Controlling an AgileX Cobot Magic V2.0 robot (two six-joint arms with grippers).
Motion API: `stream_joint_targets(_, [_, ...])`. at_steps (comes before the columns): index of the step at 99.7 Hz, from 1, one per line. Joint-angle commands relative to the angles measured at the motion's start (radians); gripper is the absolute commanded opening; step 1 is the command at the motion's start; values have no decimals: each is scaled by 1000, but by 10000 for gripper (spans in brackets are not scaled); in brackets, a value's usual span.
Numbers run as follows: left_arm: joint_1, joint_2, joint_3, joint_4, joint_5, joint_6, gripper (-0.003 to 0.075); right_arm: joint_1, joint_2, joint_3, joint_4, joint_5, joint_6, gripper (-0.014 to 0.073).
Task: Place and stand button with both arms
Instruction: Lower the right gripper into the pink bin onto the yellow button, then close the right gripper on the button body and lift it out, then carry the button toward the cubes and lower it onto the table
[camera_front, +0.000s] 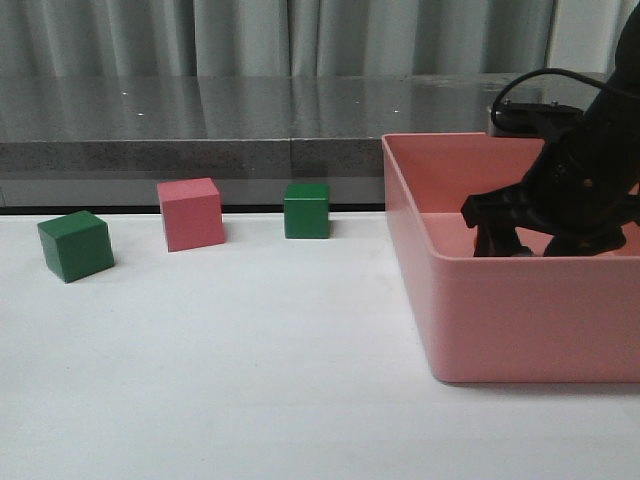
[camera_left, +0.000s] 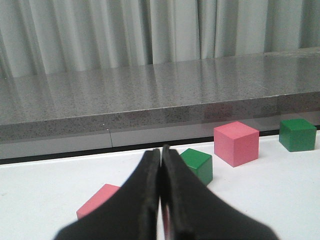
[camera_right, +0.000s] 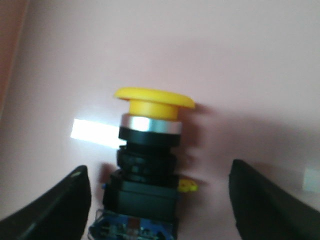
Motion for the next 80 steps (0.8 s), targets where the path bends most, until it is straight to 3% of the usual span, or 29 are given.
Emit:
stream_joint_targets(1, [1,-30,45,-1,-77,-7,-20,-6,-41,-28,5,-27,-8,399])
stream_joint_targets(15, [1,-30,45,-1,-77,-7,-20,-6,-42,-66,6,57,-8,89])
stream_joint_targets(24, [1,-30,45,-1,-77,-7,-20,-5,-61,-116,6,148,-8,2])
stream_joint_targets(53, [1,-30,45,-1,-77,-7,-20,68,-187,-342,6,345,-26,-6])
stream_joint_targets(67, [1,-30,45,-1,-77,-7,-19,162,-162,-458,14,442,-210,-6])
stream_joint_targets(80, [1,-30,45,-1,-77,-7,-20,258,-108,-502,83,429,-434,-6])
